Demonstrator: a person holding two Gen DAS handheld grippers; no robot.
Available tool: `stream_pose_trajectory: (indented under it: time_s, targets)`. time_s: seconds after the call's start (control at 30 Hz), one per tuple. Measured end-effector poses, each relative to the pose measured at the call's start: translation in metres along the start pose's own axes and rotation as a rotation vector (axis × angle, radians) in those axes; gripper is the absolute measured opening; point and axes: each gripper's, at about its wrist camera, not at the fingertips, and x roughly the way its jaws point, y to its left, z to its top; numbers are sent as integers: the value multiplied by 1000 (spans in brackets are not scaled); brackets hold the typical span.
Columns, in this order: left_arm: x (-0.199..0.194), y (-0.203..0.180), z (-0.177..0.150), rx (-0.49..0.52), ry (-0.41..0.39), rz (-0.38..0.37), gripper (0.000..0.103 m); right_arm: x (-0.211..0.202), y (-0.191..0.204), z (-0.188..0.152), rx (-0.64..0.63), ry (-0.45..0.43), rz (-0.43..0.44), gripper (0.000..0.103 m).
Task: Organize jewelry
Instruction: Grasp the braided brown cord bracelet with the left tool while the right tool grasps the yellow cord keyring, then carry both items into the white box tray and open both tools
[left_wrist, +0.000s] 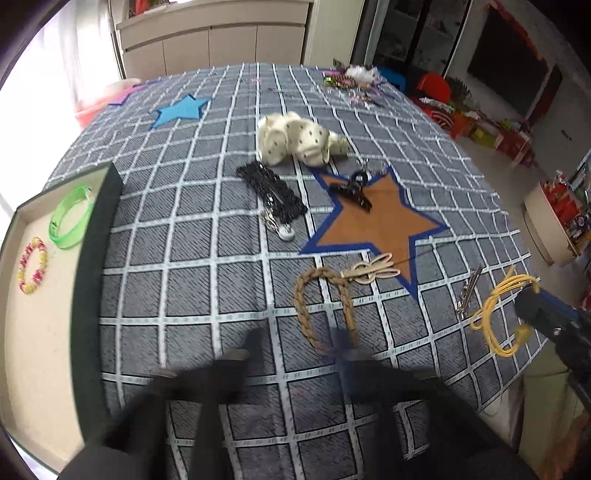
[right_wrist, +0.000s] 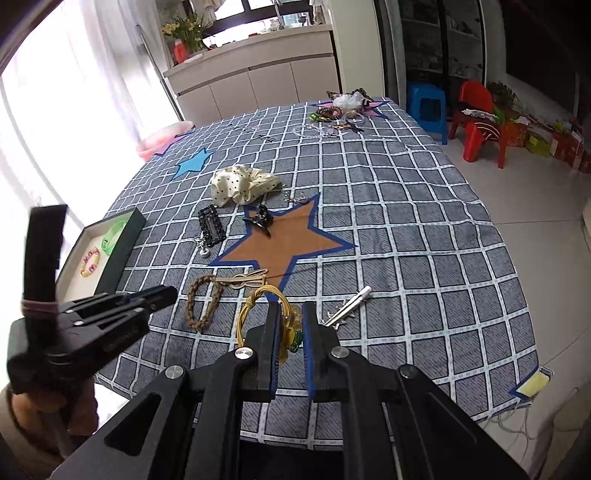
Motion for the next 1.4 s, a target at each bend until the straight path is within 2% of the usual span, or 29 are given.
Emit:
stream_pose_trajectory:
  time_s: [0.1,0.23,0.37,0.43,0.5,0.53,0.57,0.6,0.63,0.73,0.93,1.2,1.4]
  targets:
    - [-3,-4,-1,20,-37,41,103,0,-5,-1,10,-1,5,12]
    - [3,-7,2,26,-34,86,103,3,-10,-2,23,2,11,12]
    - [18,-16,4,65,1,83,103,4,-15,-3,32,5,13,12]
    - [26,-21,3,84,31,84,91,5,-17,-3,38,8,14,12]
    - [28,-23,1,97,30,83,86,5,-17,-4,40,10,14,12]
    - [27,-24,1,104,27,73,78,6,-17,-4,40,11,14,12]
    - [26,-26,1,117,18,70,59,6,-17,-4,39,13,15,12]
    - [24,-27,-1,129,9,64,45,7,-17,-5,39,15,14,12]
    - [23,-28,0,139,9,56,19,8,-16,-4,39,18,15,12]
    - [21,-22,0,116,13,9,18,10,-16,-4,42,23,16,12]
    - [-1,-9,1,79,-31,-27,18,10,-11,-1,44,22,21,12]
    - [-43,14,6,44,-110,-38,18,9,12,12,-2,12,48,12]
    - [-76,51,8,7,-166,-13,18,10,52,30,-72,8,95,12]
